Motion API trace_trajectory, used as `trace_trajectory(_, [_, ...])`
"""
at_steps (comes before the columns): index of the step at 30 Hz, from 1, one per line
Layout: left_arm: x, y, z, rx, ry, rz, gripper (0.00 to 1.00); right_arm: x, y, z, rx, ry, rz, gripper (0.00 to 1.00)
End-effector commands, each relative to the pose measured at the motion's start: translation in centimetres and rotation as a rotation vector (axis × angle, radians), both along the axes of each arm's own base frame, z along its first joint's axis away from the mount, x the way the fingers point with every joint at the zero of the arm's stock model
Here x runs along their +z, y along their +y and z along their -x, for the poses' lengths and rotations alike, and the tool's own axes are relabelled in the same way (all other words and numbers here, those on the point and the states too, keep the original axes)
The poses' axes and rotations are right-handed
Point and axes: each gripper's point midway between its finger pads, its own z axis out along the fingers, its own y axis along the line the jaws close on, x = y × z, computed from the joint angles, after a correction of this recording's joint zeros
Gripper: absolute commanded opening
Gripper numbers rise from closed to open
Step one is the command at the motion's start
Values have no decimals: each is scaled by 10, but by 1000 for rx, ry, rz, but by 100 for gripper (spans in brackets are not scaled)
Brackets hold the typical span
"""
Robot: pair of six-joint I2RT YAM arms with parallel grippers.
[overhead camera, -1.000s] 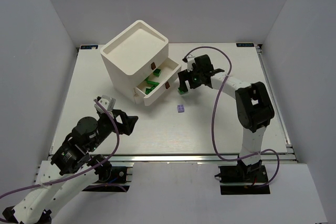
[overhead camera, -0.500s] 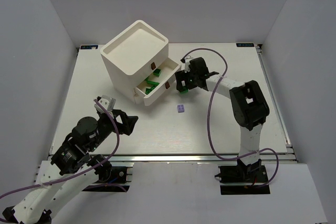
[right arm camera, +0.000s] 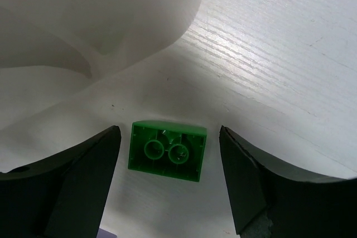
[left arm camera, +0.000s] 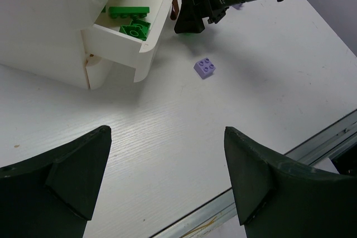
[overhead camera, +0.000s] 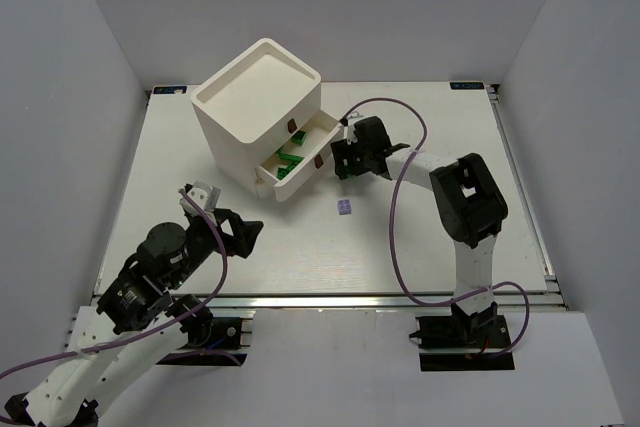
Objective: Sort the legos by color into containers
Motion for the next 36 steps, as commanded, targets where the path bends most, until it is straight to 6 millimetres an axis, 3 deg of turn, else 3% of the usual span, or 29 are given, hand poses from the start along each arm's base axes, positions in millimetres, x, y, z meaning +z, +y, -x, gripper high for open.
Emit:
trace_trajectory(1, [2,1,0,3,-9,7,92,-5,0,-3,-26,-9,-5,75])
trace_trajectory(8, [3,2,0,7,-12,11,92,-8,-12,0,-65,-4,13,59])
trace_trajectory(14, [4,3,1,8,-15,13,92,14,-25,13,-61,-36,9,48])
trace_trajectory(17, [5,3,1,8,-21,18,92,39,-33,22,-32,-86,2,36])
trace_trajectory(18, [5,3,1,7,-19,17,92,59,-35,24,-28,-124,-14,32])
trace_trajectory(20, [6,2,2,4,-21,19,92,71,-36,35,14,-136,-24,30])
trace_trajectory(22, [5,2,2,4,-21,19,92,98,-37,45,60,-167,-34,25])
trace_trajectory(26, [5,1,2,-3,-19,17,92,162,-18,54,175,-289,-113,23])
trace_trajectory(28, [4,1,2,-1,-18,16,92,180,-3,55,238,-312,-149,22])
trace_trajectory(29, [5,1,2,0,-19,17,92,202,4,50,257,-344,-168,22])
trace_trajectory(33, [4,3,1,13,-17,15,92,213,49,38,346,-334,-204,22])
trace_trajectory(36, [5,5,1,21,-18,18,92,215,72,25,364,-325,-208,30])
